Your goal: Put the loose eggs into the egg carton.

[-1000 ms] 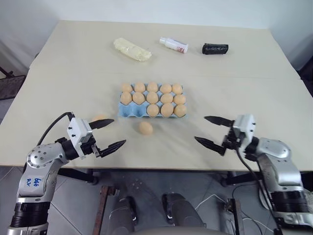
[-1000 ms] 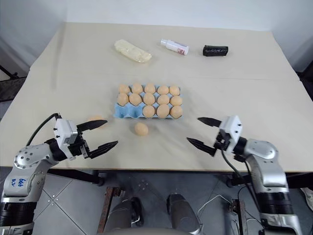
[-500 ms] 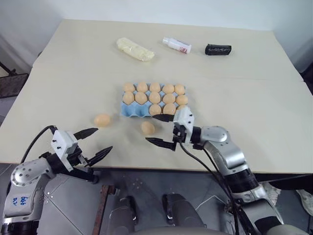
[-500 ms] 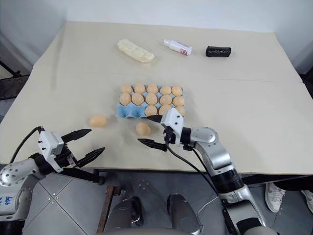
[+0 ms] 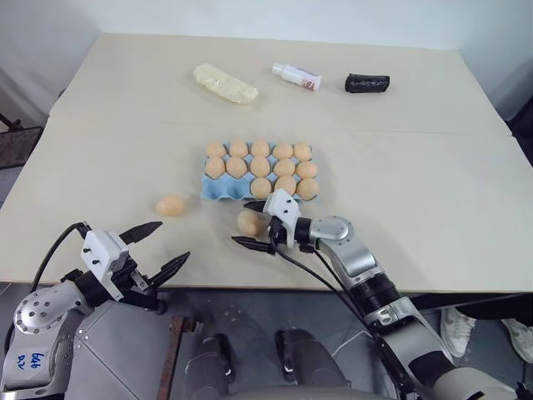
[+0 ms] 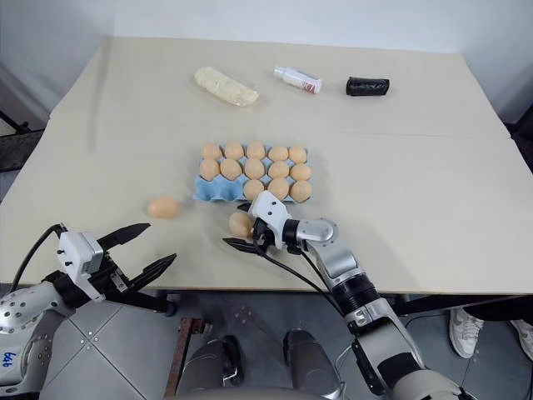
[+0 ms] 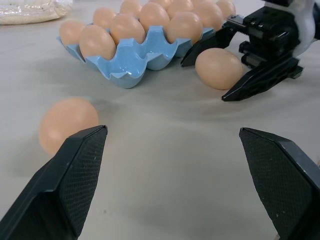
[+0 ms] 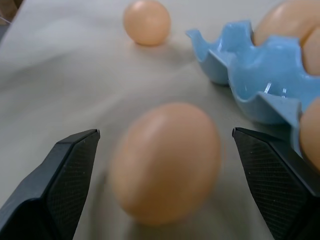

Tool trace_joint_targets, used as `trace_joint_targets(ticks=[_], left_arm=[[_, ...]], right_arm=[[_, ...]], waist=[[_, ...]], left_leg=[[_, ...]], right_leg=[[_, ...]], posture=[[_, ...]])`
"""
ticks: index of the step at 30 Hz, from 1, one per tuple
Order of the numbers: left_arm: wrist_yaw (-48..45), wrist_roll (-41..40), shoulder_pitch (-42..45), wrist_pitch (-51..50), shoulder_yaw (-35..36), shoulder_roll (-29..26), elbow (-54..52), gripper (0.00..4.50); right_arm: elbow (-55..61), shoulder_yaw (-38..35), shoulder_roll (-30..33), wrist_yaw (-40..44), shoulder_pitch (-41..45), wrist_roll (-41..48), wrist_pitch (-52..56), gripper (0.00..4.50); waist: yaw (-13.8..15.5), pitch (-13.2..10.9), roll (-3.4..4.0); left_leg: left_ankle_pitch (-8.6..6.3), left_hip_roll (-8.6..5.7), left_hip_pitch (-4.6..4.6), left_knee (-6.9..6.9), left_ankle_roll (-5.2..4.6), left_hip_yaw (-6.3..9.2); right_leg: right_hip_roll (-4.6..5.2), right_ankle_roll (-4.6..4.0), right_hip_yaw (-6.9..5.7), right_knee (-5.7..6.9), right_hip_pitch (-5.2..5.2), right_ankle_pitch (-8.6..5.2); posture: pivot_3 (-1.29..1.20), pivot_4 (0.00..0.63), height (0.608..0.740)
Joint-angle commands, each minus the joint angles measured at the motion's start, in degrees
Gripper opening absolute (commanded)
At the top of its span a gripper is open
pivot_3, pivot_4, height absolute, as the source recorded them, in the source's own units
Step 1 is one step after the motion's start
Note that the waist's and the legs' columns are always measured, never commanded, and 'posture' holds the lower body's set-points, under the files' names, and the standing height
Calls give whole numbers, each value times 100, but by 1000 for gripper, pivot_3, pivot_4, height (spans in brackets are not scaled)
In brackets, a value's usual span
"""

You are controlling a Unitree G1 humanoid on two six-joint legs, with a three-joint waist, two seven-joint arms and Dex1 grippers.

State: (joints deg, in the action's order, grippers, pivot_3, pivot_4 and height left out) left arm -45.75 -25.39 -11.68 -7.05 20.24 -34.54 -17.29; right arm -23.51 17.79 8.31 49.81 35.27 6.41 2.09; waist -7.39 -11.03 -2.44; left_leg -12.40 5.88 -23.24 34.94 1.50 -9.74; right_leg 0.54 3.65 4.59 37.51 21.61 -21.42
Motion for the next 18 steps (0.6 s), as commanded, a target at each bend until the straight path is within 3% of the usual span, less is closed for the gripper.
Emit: trace_joint_targets(ticks=[1,3,9,18], left_arm=[[27,-99,55,27,55,-8,-174,4500],[20,-106,101,19,72,-31,-152,4500],[-6,-82,177,32,86,-44,-87,4500],[40,-33,281,69,21,9,-25,4500]], right_arm=[[-54,-168,-181,-69,152,76,-181,4286],[-2,-179,-185,32,138,126,-190,3880],[310,-183,-72,298,87,242,-87,1834],[360,-573,-282,17,842,482,205,1834]], waist=[[-34,0,0],[-47,0,0],[-69,0,1],[-70,-1,1]], left_leg=[[0,1,0,0,0,1],[2,2,0,-1,1,4],[3,2,0,-1,1,3],[5,3,1,1,4,5]], right_leg=[[-1,0,-1,0,0,0],[-2,0,-4,1,0,0],[-4,0,-4,2,0,0],[-4,1,-5,9,2,0]], posture=[[0,150,740],[0,150,740],[0,150,740],[0,150,740]])
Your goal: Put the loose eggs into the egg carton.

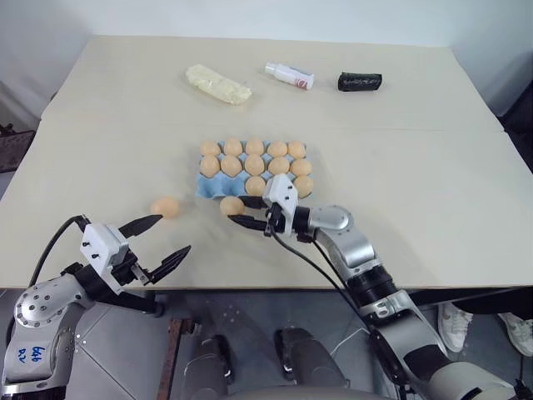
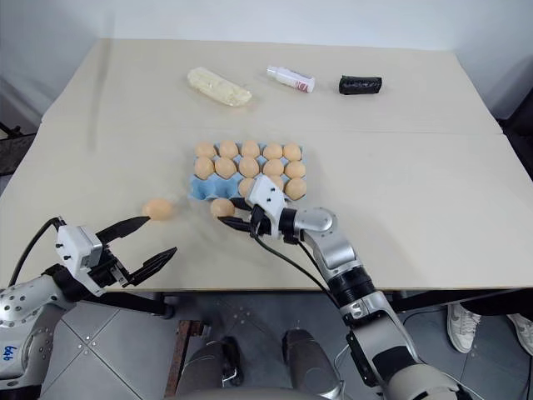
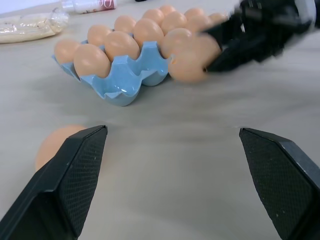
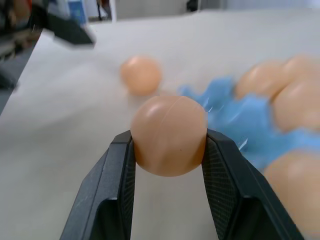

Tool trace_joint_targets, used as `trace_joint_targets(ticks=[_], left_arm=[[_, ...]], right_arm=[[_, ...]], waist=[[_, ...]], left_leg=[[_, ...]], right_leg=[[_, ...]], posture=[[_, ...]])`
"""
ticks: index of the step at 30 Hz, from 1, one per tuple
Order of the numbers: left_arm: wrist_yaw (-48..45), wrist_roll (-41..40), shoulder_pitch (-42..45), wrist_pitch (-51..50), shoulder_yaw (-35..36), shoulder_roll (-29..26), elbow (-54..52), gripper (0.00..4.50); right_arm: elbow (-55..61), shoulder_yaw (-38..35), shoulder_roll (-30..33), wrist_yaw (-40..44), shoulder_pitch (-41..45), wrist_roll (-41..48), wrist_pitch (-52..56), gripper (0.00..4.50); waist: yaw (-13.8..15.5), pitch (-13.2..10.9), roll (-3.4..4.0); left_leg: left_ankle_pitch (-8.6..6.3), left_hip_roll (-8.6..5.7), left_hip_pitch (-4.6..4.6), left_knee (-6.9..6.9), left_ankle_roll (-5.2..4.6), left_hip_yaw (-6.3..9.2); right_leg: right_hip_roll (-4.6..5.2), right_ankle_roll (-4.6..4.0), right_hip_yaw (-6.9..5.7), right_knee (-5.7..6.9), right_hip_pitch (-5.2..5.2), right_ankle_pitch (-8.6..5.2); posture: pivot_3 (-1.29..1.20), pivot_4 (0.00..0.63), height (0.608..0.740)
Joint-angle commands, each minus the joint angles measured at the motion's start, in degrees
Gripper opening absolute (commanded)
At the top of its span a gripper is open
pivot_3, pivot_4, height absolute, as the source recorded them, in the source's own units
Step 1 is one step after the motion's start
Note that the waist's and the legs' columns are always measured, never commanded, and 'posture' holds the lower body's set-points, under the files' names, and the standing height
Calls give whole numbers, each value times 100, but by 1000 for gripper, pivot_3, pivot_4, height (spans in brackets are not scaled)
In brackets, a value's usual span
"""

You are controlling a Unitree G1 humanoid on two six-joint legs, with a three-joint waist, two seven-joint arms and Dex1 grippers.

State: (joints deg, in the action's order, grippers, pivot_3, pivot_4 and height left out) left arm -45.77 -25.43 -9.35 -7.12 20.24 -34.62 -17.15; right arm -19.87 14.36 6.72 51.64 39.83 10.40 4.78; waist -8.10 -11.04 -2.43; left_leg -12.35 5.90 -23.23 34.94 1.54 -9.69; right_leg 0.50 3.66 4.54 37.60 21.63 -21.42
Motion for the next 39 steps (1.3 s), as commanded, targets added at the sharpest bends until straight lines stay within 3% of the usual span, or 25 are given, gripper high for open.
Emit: trace_joint_targets(ticks=[1,8,12,17,29,39], left_arm=[[44,-25,53,80,16,23,-35,4500],[130,-41,55,55,-22,95,-98,4500],[164,-93,-77,38,66,101,-180,4500],[213,-86,-53,37,31,106,-183,4500],[215,-108,48,56,153,96,124,4500],[784,-19,-461,473,1042,409,712,4500]], right_arm=[[-123,-260,-145,-214,500,53,-107,1834],[-1623,-376,-245,-476,1242,-260,-735,1834],[-1522,-428,-185,-257,1265,-159,-772,2809],[-839,-561,254,126,925,-37,-665,4468],[1246,-1287,2178,1808,-1418,1164,-488,4468],[1436,-1416,2188,1487,-1827,1215,-533,4468]], waist=[[-2,0,0],[-2,-1,1],[-4,-1,2],[1,-2,3],[82,-3,4],[22,-3,3]], left_leg=[[1,0,0,-1,2,1],[9,0,-2,-3,-7,-1],[14,0,-4,-3,-16,-3],[10,2,-4,-4,-8,-1],[4,3,-3,-4,-19,7],[-5,1,4,0,-18,4]], right_leg=[[0,0,-1,1,2,0],[0,-1,-1,-3,3,-1],[0,-1,3,-4,5,-1],[-3,-1,1,-2,6,-1],[-4,1,-2,-17,-6,-2],[1,1,10,-13,-7,-2]], posture=[[0,150,740],[0,150,740],[0,150,740],[0,150,740],[0,150,740],[0,150,740]])
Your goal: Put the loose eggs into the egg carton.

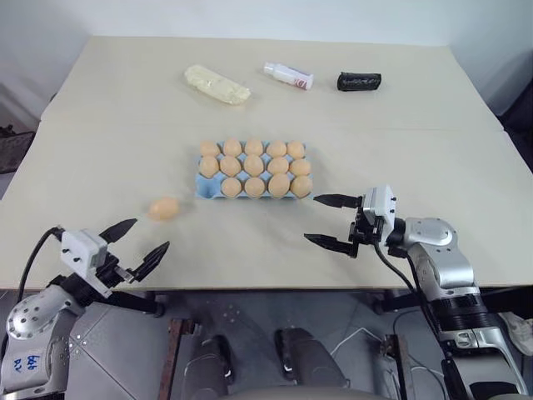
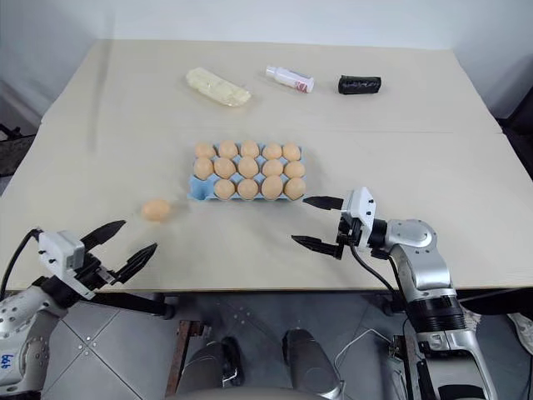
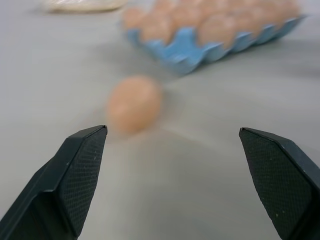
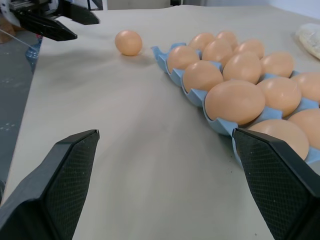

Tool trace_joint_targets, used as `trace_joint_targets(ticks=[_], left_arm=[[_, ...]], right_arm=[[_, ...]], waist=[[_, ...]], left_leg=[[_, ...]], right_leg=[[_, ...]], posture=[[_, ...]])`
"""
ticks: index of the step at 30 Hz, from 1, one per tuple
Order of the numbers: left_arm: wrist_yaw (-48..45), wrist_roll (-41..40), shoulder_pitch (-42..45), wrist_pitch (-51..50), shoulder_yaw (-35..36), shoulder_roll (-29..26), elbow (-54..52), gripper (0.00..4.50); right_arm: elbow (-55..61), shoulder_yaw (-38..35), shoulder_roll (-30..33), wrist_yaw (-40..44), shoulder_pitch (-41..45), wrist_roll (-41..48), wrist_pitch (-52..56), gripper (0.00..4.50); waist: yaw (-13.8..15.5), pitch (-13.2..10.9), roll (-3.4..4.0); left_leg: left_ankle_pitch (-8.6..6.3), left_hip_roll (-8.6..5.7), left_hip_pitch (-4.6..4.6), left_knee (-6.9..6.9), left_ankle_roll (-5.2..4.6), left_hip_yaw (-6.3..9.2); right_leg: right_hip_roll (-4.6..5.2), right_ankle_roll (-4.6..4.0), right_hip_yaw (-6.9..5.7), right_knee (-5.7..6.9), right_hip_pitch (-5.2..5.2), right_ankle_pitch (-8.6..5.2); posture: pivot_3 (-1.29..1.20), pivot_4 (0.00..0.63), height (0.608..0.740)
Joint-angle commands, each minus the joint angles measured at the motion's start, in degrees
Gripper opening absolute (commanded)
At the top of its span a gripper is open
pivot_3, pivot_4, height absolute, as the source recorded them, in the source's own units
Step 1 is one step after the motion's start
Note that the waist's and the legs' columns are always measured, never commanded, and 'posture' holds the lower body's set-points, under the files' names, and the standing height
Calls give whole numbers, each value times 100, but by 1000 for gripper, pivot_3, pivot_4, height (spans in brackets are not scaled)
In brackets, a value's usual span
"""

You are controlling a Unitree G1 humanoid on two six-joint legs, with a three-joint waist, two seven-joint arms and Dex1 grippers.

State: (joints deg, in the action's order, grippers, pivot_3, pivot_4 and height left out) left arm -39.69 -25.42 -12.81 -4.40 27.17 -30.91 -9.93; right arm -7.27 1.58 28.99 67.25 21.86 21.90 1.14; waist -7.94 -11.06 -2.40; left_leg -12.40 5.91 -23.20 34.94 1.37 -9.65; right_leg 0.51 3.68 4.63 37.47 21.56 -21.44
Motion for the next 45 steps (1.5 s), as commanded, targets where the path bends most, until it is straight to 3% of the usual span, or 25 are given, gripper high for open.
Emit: trace_joint_targets(ticks=[1,6,12,23,28,31,37,45], left_arm=[[209,16,-144,239,390,43,3,4500],[238,-167,-226,118,384,116,-126,4500],[459,153,401,131,-94,79,9,4500],[368,893,2539,466,-1118,65,2188,4500],[236,1059,2958,674,-1453,231,2842,4500],[188,1030,3025,762,-1472,282,2995,3927],[40,784,2973,788,-1349,288,2766,2011],[-208,612,3547,641,-1638,508,2356,2011]], right_arm=[[174,-137,-48,-88,-36,62,-200,4468],[-74,-99,-99,-54,14,10,-453,4468],[-271,-14,-145,0,26,-63,-714,4468],[50,94,-194,-160,-83,-162,-610,4468],[535,129,-165,-379,-228,-117,-325,4468],[770,136,-145,-503,-271,-96,-145,4500],[987,153,-169,-680,-271,-103,54,4500],[1018,179,-183,-795,-250,-131,103,4500]], waist=[[9,0,0],[26,0,0],[43,1,-1],[96,1,-1],[160,1,-1],[196,1,-1],[223,1,-1],[340,1,-1]], left_leg=[[0,-1,0,0,0,0],[-3,-4,-2,0,4,-1],[-3,-6,-1,1,2,2],[22,-2,0,9,-12,-2],[23,-1,0,12,-10,-6],[23,-1,0,17,-9,-5],[26,-4,2,22,-8,-3],[27,-6,0,22,-10,-2]], right_leg=[[2,0,0,0,0,0],[5,0,-2,-4,-2,0],[4,0,-5,-2,-5,0],[-6,5,-6,7,-3,2],[-7,9,-3,13,0,-1],[-7,12,-4,21,2,-2],[-4,12,-4,34,2,-2],[-4,12,-8,32,2,-2]], posture=[[0,150,740],[0,150,740],[0,150,740],[0,150,740],[0,150,740],[0,150,740],[0,150,740],[0,150,740]])
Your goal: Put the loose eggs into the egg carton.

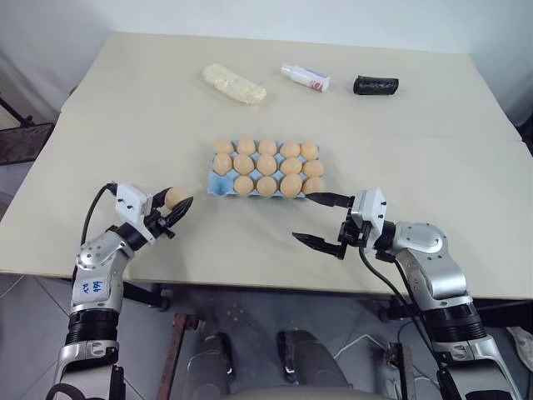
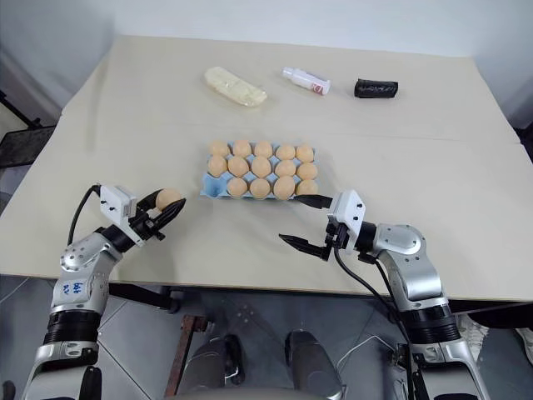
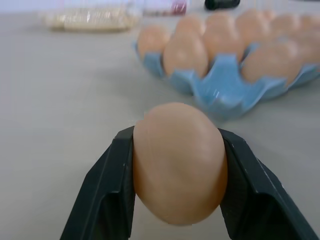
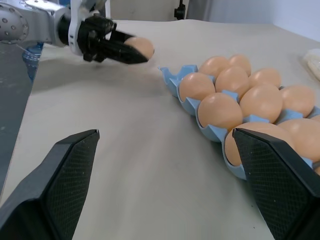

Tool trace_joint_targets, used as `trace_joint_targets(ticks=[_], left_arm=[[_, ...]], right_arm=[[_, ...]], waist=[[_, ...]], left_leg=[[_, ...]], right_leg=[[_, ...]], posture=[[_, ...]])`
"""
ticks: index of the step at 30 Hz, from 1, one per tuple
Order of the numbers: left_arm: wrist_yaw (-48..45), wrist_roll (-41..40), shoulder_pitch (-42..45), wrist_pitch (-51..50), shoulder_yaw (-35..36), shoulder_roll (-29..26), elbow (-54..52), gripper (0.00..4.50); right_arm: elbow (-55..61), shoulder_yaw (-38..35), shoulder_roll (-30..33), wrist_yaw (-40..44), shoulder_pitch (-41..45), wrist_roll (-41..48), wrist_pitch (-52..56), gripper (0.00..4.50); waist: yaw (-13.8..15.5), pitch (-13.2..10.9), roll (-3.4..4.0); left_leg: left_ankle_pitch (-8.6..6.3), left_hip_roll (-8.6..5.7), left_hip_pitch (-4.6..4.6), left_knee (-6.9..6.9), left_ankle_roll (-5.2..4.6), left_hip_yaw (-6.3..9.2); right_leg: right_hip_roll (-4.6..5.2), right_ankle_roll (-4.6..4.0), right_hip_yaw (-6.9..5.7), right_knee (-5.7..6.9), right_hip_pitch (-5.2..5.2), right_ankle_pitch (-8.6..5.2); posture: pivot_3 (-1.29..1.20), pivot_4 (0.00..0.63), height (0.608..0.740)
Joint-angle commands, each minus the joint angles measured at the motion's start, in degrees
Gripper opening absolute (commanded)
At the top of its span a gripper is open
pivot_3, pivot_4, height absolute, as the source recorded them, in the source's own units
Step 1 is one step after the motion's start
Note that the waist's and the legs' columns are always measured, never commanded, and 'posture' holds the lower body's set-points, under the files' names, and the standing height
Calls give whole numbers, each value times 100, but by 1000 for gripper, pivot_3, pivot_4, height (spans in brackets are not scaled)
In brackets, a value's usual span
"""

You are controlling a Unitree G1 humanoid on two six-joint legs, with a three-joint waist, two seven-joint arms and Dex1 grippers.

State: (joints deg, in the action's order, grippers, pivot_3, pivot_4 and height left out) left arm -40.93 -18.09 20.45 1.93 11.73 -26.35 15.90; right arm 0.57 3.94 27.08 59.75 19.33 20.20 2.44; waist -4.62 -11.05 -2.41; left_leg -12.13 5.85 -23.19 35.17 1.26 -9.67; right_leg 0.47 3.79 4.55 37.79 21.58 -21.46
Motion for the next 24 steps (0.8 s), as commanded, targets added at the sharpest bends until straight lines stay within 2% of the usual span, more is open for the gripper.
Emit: trace_joint_targets(ticks=[1,5,8,13,17,24], left_arm=[[-117,-95,358,-10,-173,112,-178,2011],[-254,132,823,-15,-506,240,179,2011],[-265,234,1164,163,-579,328,684,2736],[-450,226,1426,395,-614,464,1174,4388],[-639,221,1261,490,-545,299,1097,4467],[-948,-32,314,424,-5,-557,212,4467]], right_arm=[[238,-53,8,-64,6,35,-28,4500],[265,-38,-7,-140,8,13,-44,4500],[350,-23,-25,-219,-52,-4,-62,4500],[512,-47,-39,-392,-161,-12,-71,4500],[584,-44,-23,-446,-259,0,-91,4500],[516,-147,87,-387,-389,37,-141,4500]], waist=[[13,0,0],[12,0,0],[-7,0,0],[-24,0,0],[-17,0,0],[-35,0,0]], left_leg=[[0,-2,0,1,0,0],[2,-6,0,3,-4,-4],[3,-8,0,3,-3,-4],[4,-4,1,2,3,-7],[5,-2,-1,2,4,-7],[5,10,2,0,6,-11]], right_leg=[[1,0,1,0,-1,0],[3,5,4,-1,-1,3],[-3,5,4,0,0,2],[-16,5,9,1,5,2],[-11,6,9,2,5,1],[-13,7,12,8,8,0]], posture=[[0,150,740],[0,150,740],[0,150,740],[0,150,740],[0,150,740],[0,150,740]])
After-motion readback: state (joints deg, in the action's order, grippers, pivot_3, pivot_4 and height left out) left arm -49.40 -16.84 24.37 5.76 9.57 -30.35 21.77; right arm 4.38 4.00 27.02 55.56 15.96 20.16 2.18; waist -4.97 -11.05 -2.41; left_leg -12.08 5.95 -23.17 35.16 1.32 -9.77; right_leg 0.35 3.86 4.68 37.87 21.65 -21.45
